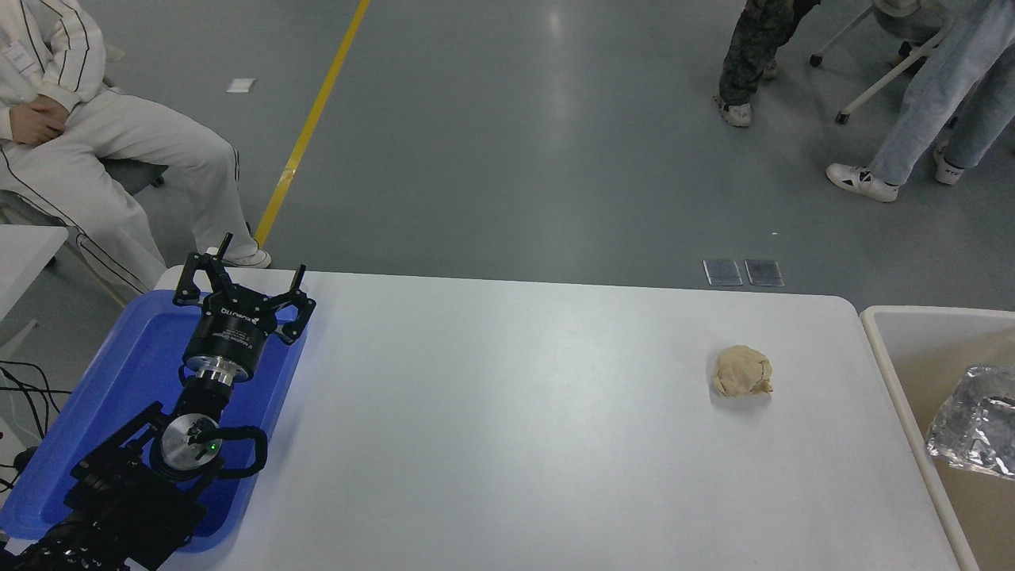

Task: Pick up foil plate and place in dustbin

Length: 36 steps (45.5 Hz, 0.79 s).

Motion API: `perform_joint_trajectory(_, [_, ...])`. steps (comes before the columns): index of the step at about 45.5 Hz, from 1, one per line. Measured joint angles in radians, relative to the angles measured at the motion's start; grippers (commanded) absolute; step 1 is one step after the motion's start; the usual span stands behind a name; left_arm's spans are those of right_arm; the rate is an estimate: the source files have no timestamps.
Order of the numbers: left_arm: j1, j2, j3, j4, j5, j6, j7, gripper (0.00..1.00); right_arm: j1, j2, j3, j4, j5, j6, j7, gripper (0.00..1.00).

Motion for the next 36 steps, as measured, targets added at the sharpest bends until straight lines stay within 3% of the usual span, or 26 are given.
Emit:
perform_joint_trajectory(15, [0.0, 0.0, 0.0, 0.0, 0.0, 0.0, 0.0, 1.0, -0.049, 0.012, 0.08, 0.005, 0.002, -0.226, -0.027, 0.0])
perform_joint_trajectory(36, [0.0, 0.0, 0.0, 0.0, 0.0, 0.0, 0.0, 1.0, -0.071, 0.04, 0.122, 0.012, 0.003, -0.369, -0.104, 0.0])
